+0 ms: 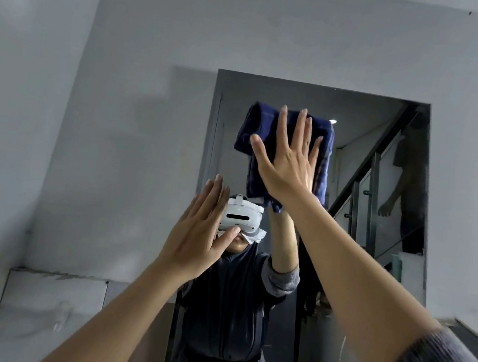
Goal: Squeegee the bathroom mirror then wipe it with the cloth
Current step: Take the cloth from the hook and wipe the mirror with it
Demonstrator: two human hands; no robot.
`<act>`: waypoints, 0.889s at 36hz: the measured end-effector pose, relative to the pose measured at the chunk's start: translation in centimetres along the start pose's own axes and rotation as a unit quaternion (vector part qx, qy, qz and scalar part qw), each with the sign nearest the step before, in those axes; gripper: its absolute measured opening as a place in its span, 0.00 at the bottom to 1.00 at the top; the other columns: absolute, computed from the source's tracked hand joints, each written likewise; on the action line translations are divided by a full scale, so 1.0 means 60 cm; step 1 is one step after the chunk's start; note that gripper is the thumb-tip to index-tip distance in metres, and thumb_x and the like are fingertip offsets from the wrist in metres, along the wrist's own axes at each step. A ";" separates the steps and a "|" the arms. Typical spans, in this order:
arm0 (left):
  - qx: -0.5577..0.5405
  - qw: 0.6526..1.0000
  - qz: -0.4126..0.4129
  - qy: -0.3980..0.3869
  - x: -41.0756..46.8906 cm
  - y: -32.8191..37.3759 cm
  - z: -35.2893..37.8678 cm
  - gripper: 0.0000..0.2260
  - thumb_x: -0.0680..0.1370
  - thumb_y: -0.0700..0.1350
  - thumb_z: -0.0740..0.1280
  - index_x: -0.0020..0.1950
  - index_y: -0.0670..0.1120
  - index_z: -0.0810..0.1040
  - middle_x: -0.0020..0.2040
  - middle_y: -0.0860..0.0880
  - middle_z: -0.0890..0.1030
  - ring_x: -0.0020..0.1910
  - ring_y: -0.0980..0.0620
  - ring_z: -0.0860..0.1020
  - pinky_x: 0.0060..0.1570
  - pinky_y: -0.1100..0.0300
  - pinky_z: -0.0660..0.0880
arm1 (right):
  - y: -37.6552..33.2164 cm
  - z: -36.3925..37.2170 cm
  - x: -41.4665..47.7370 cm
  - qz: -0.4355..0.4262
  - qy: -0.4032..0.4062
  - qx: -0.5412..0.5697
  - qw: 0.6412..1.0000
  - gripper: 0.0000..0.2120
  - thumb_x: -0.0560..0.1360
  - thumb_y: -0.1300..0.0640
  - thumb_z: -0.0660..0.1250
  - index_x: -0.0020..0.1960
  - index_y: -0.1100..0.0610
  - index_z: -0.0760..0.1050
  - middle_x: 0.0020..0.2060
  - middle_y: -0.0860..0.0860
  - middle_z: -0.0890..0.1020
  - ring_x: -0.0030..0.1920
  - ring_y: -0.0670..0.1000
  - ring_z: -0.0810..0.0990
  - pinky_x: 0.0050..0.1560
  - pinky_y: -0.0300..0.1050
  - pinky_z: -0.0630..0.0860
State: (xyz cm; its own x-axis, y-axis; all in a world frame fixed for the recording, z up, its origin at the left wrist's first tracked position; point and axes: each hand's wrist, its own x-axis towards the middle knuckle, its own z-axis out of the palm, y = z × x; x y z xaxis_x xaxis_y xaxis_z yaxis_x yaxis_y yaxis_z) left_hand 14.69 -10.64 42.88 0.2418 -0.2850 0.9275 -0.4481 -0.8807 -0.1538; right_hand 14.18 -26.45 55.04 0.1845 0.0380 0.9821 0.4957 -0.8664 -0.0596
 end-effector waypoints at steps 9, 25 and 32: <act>0.049 0.998 -0.020 0.016 -0.010 -0.002 0.015 0.32 0.78 0.59 0.51 0.76 0.43 0.45 0.77 0.46 0.44 0.75 0.51 0.43 0.73 0.55 0.48 | -0.055 0.039 0.076 -0.145 -0.011 -0.128 0.981 0.33 0.77 0.36 0.48 0.76 0.50 0.43 0.76 0.60 0.43 0.75 0.60 0.41 0.72 0.58 0.38; 0.068 0.997 -0.022 0.007 -0.012 0.000 0.009 0.33 0.78 0.60 0.51 0.76 0.44 0.47 0.77 0.46 0.45 0.75 0.53 0.43 0.73 0.56 0.48 | 0.173 -0.099 0.119 -0.020 0.041 -0.152 0.987 0.32 0.77 0.36 0.48 0.75 0.48 0.49 0.76 0.57 0.47 0.76 0.56 0.44 0.74 0.58 0.44; 0.065 0.998 -0.025 0.002 -0.013 0.006 0.008 0.32 0.78 0.60 0.49 0.76 0.44 0.44 0.77 0.47 0.43 0.75 0.54 0.40 0.73 0.59 0.42 | 0.259 -0.137 0.073 0.153 0.074 -0.118 0.978 0.33 0.76 0.33 0.45 0.76 0.47 0.43 0.76 0.57 0.44 0.76 0.55 0.41 0.74 0.56 0.39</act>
State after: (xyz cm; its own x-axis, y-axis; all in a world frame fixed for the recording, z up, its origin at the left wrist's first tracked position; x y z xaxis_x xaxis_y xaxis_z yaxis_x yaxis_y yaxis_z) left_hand 14.76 -10.94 41.94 0.2574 -0.2388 0.9363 -0.3203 -0.9353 -0.1505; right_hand 15.71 -43.88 59.89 0.1608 -0.2991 0.9406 0.2236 -0.9172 -0.3298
